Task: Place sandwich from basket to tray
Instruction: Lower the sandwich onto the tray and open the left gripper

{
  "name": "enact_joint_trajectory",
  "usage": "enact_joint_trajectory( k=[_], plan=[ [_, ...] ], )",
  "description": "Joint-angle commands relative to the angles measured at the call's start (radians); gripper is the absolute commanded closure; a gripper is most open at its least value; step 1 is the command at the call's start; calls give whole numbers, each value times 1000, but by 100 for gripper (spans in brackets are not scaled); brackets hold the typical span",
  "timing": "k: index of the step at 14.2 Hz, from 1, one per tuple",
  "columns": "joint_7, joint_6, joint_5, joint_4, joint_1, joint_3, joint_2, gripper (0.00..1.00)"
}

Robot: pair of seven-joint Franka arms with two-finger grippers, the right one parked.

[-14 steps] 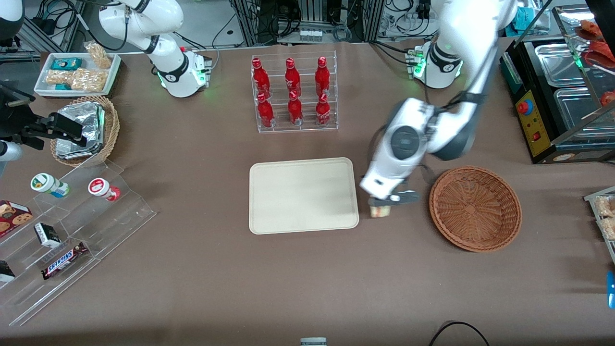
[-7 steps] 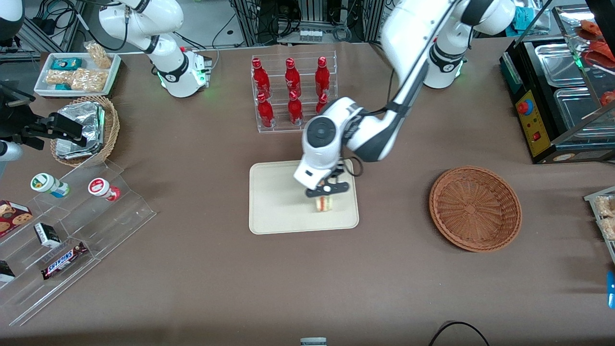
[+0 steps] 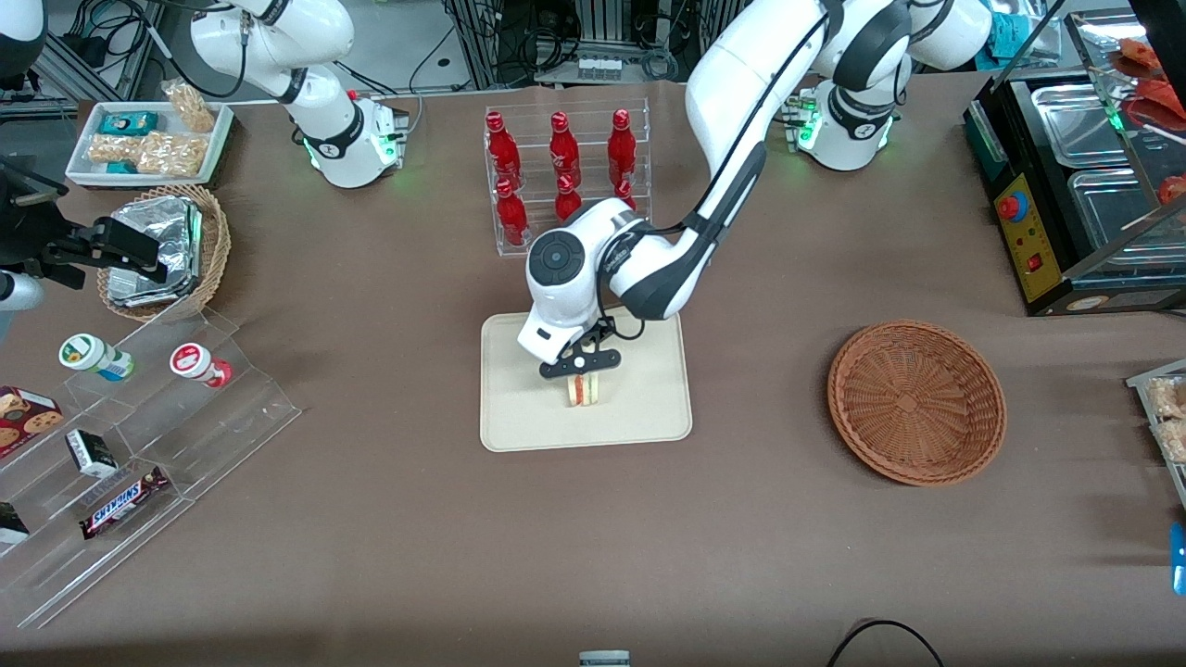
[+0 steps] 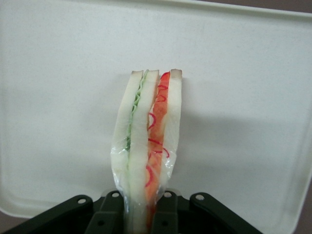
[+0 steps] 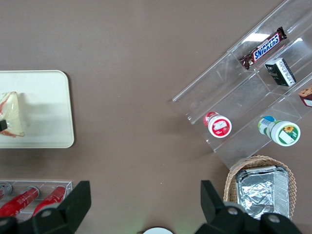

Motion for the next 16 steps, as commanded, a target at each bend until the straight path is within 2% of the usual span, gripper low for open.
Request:
enact_joint_trajectory(
  k=[1, 2, 3, 4, 5, 11, 13, 16],
  plan=[
    [-15, -28, 33, 47, -12, 13, 26, 97],
    [-15, -26, 32, 45, -11, 12, 26, 94],
    [-22, -26, 32, 42, -12, 12, 26, 81],
    [-23, -28, 32, 41, -12, 12, 25, 27],
    [-25, -28, 30, 41, -12, 12, 17, 0],
    [-41, -150, 23, 36, 2, 15, -139, 0],
    [-38, -204, 35, -20, 11, 21, -219, 0],
    [-29, -255, 37, -155, 86, 24, -346, 0]
  ],
)
